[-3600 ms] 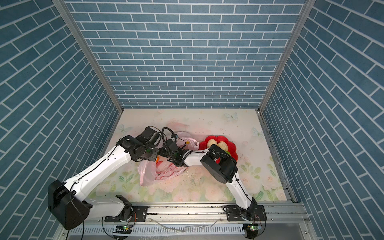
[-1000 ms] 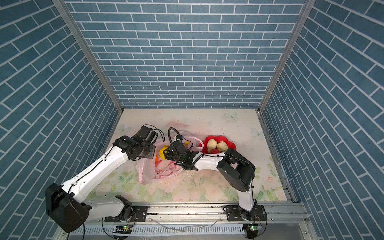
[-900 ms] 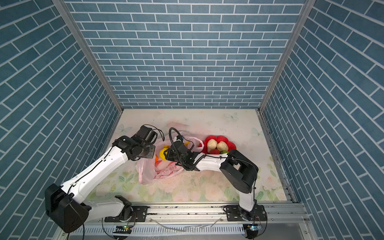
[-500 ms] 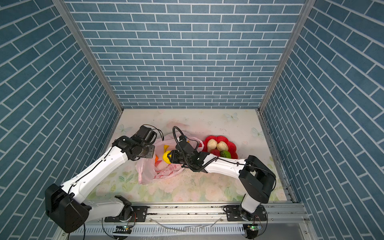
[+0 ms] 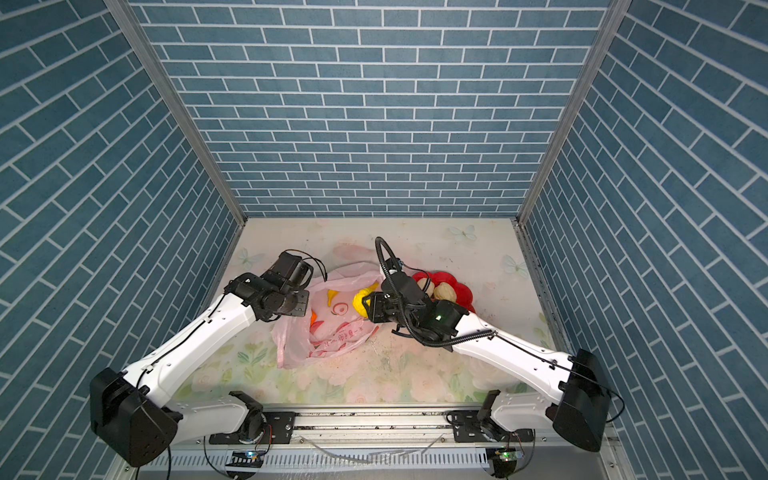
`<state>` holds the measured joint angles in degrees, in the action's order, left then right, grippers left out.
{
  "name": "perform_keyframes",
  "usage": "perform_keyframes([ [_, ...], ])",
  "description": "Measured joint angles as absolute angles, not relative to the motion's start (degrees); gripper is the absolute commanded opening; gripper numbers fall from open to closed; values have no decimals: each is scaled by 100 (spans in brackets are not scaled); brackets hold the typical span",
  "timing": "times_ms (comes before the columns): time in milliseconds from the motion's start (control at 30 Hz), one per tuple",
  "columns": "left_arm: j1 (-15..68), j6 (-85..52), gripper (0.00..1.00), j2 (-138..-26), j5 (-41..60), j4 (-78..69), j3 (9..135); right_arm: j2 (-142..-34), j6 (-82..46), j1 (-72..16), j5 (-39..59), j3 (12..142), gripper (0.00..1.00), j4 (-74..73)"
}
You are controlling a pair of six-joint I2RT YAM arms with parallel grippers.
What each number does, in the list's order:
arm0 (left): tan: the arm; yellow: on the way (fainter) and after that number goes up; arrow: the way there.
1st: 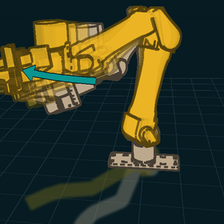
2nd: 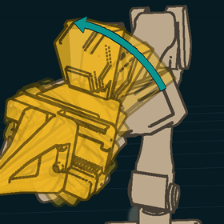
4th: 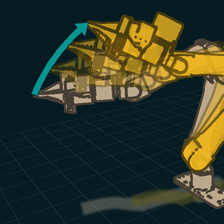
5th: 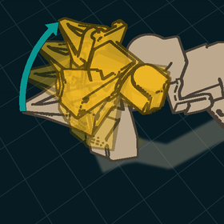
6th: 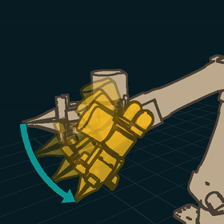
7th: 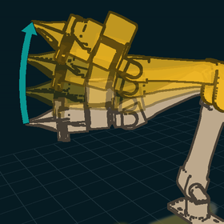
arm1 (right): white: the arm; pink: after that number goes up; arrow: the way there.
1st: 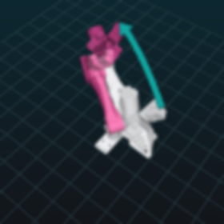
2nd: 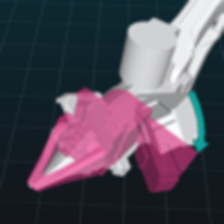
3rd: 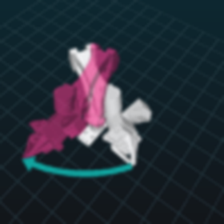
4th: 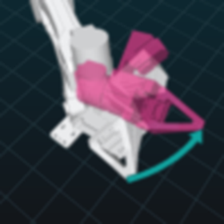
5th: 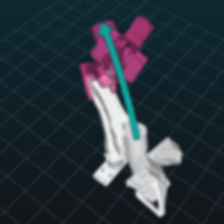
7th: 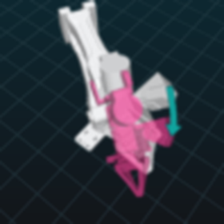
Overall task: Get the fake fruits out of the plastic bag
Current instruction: 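Lift the yellow lemon out and carry it over the red plate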
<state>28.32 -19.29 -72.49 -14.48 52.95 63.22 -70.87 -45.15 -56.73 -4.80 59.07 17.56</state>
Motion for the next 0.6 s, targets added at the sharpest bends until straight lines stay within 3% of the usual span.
perform_keyframes([
  [600, 2775, -1929, 19, -7210, -1409, 5275, 6298, -5863, -3428, -4145, -1417, 6694, 25, 3769],
])
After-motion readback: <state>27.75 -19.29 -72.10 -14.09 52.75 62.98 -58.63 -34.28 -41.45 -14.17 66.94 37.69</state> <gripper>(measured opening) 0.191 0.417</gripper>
